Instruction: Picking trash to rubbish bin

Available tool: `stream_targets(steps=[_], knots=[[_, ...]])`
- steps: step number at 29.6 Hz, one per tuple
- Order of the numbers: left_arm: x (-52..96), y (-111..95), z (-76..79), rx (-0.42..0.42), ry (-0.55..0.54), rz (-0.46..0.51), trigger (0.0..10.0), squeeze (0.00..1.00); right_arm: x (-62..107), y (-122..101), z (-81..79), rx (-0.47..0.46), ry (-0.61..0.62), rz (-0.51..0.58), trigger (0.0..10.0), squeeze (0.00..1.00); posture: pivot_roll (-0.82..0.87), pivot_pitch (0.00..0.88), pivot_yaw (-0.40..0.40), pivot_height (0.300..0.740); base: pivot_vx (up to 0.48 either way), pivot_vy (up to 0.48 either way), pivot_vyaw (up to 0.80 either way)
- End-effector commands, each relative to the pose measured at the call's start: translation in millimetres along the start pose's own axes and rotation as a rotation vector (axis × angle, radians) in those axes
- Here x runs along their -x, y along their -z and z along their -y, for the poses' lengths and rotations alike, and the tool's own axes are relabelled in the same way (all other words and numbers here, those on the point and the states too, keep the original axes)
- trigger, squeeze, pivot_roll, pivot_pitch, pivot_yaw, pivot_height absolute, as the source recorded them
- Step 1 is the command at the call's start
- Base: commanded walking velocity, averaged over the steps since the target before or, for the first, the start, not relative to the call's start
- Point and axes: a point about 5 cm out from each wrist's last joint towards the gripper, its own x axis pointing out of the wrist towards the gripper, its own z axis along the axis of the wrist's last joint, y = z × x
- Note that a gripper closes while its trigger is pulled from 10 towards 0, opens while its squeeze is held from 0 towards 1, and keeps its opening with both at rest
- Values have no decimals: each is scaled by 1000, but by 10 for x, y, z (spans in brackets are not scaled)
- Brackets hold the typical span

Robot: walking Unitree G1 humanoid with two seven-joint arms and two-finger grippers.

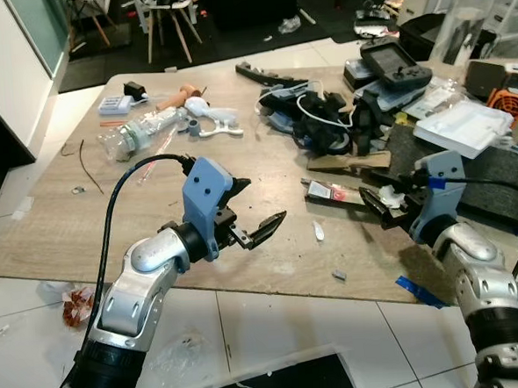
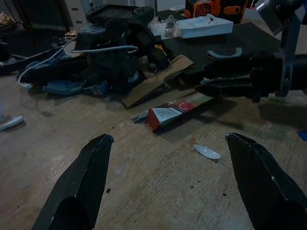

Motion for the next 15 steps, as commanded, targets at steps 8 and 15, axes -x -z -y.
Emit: stream_targets(steps=[8,15], knots=[[55,14,-42,-7,-4,-24,10000,0,-113,241,-483,-153,-270,-65,10000,0,7,173,104,740,0,0,0],[63,4,-54,-13,-5,-26,10000,0,-150,174,-647,-157,-348,-64,10000,0,9,172,103,740,0,0,0]])
